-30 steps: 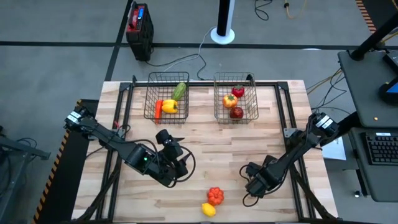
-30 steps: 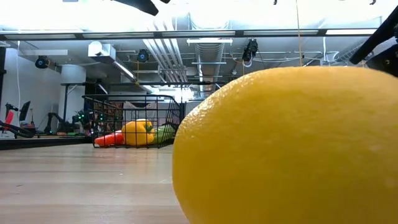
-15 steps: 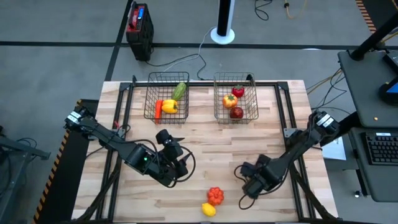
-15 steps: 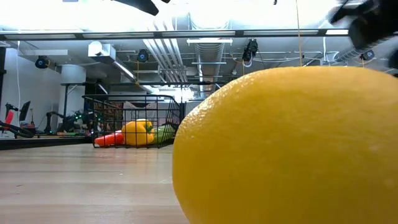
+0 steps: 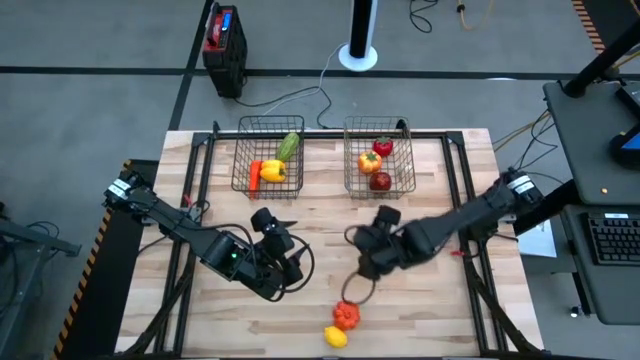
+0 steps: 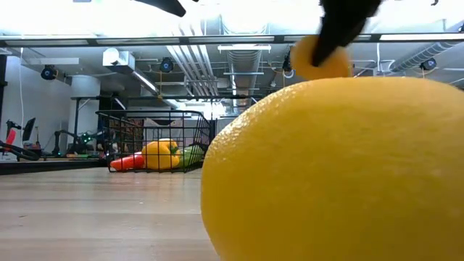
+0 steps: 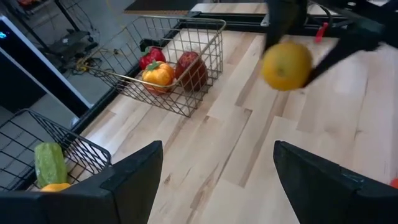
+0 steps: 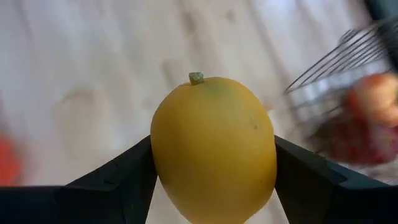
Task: Sort produce into baskets
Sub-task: Put the top yellow lemon into the gold wire basket
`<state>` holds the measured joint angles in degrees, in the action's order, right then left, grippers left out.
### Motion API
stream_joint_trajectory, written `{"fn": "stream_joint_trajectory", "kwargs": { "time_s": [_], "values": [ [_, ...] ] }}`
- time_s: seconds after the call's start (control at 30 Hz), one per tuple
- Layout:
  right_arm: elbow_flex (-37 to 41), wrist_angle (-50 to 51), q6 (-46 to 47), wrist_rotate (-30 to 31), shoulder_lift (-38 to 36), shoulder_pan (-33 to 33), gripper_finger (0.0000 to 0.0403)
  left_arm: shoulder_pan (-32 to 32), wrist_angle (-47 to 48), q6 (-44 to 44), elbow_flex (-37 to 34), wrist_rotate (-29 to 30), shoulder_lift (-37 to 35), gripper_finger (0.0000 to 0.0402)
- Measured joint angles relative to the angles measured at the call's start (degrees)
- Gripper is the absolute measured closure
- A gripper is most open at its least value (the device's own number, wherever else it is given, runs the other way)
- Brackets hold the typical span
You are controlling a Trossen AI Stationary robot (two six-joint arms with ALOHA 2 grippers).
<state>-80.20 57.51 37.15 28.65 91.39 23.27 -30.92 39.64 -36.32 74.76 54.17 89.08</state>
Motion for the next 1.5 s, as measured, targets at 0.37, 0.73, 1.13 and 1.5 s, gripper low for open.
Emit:
{"fn": "stream_joint_trajectory", "kwargs": {
  "time_s": [0.37, 0.73, 1.13, 1.5],
  "values": [
    [-3.94, 0.14, -12.43, 1.57, -0.02, -10.49, 0.0138, 0.07, -0.22, -0.57, 0.0, 0.99, 0.0, 0.0114],
    [-4.92, 3.77, -16.15, 1.59, -0.37, -20.21, 0.0138, 0.07, -0.31, -0.67, 0.0, 1.01, 0.0, 0.0114],
    [-4.92, 7.24, -19.73, 1.96, -1.22, -30.2, 0.0138, 0.07, -0.22, -0.67, 0.0, 0.99, 0.0, 0.0114],
    [-4.33, 13.96, -21.77, -0.18, -2.45, -40.15, 0.0138, 0.07, -0.17, -0.67, -0.3, 0.99, 0.0, 0.0114]
  ]
}}
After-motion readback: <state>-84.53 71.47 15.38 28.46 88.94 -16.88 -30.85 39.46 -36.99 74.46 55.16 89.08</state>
